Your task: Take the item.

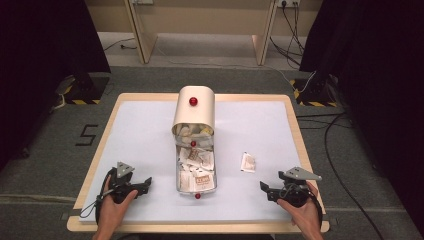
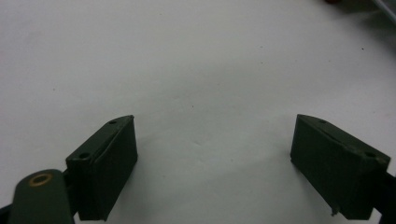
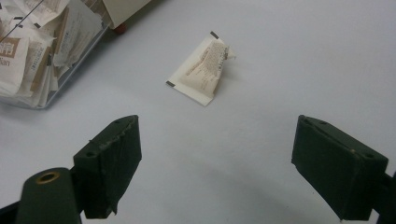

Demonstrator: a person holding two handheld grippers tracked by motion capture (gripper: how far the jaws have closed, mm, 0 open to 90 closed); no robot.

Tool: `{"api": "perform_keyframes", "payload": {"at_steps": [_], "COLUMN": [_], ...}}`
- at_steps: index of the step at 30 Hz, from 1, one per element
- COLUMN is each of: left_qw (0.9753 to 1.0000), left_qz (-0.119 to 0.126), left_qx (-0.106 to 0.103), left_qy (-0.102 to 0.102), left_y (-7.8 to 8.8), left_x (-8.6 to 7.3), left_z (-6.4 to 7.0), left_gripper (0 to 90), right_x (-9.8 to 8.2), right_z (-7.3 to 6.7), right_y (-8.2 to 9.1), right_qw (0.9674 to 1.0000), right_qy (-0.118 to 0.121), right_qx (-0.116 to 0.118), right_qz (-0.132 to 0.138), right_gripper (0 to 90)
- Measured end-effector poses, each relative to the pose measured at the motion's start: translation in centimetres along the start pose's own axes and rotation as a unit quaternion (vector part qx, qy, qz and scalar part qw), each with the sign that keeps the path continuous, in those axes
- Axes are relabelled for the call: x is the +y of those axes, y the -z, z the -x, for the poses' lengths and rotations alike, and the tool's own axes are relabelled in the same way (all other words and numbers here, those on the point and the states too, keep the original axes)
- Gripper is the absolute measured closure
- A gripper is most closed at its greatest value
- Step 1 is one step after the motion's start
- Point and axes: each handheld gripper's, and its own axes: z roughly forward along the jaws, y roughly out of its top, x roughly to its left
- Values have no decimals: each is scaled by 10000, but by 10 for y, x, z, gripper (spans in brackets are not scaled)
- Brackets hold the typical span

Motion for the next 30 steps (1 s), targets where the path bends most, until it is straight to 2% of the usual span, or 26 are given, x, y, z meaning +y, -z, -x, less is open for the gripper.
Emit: {"api": "perform_keyframes", "payload": {"at_steps": [6,10,16,19,22,25,27,30], "left_qw": [10000,10000,10000,10000,10000,10000,10000,10000], "left_qz": [1,0,1,0,1,1,0,2], "left_qx": [1,1,2,2,2,3,3,4], "left_qy": [-1,0,-1,-2,-1,-1,-3,-1], "left_y": [0,0,0,0,0,0,0,0], "left_x": [0,0,0,0,0,0,0,0], "left_z": [0,0,0,0,0,0,0,0], "left_gripper": [138,138,138,138,138,138,138,138], "right_x": [-4,-8,-11,-13,-15,-17,-17,-18], "right_z": [1,4,6,5,3,-1,-3,-3], "right_y": [1,0,-2,-5,-9,-12,-13,-13], "right_qw": [10000,9997,9991,9985,9967,9943,9934,9935], "right_qy": [3,-44,12,75,203,530,622,631], "right_qx": [-8,-19,-78,-62,-60,-133,-194,-165], "right_qz": [-96,-242,-411,-535,-785,-916,-939,-931], "right_gripper": [163,163,163,163,158,131,126,125]}}
